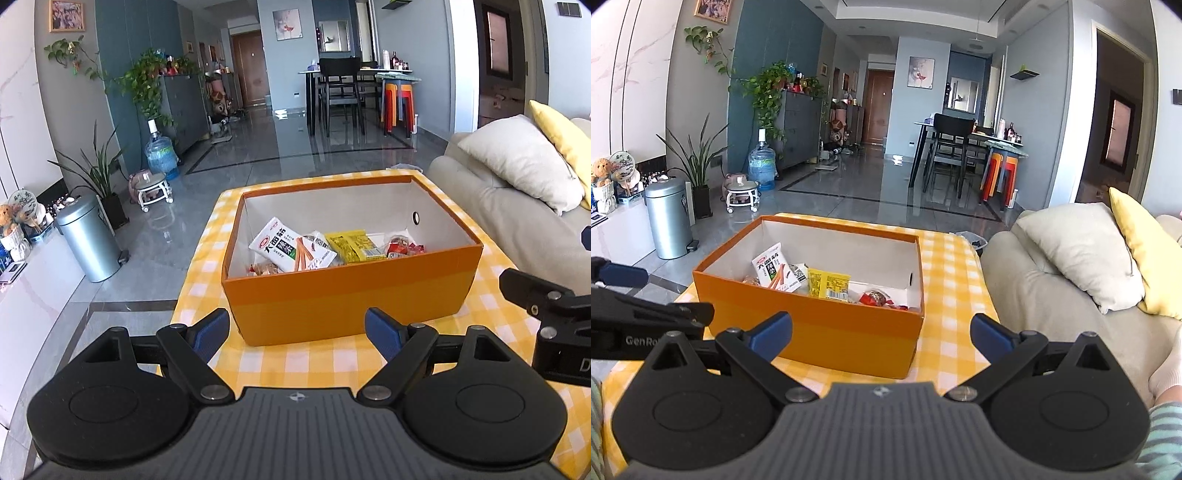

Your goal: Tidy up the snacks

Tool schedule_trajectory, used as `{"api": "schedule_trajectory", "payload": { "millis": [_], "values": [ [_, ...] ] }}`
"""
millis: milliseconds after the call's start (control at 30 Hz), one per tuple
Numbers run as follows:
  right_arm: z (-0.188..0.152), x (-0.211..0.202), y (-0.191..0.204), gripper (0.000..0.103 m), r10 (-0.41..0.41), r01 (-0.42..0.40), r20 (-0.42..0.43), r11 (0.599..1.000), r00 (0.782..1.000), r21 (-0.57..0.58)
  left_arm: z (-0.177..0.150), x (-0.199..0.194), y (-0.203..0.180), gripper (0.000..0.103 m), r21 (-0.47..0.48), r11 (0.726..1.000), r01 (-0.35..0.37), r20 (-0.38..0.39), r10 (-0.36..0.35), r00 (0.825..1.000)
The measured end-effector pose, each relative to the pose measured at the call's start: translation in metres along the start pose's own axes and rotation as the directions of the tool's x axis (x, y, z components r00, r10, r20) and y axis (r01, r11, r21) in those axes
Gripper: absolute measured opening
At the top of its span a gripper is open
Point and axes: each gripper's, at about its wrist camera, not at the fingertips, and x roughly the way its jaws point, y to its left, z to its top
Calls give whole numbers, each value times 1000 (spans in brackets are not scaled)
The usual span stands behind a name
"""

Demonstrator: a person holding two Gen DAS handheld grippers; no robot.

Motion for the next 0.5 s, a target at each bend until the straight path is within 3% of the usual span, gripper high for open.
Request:
{"api": "schedule_trajectory", "payload": {
  "millis": [500],
  "values": [
    [0,1,-4,99,5,-5,-3,1000,1000,11,-3,0,1,97,-1,1000,-10,-12,10,1000]
  ]
}}
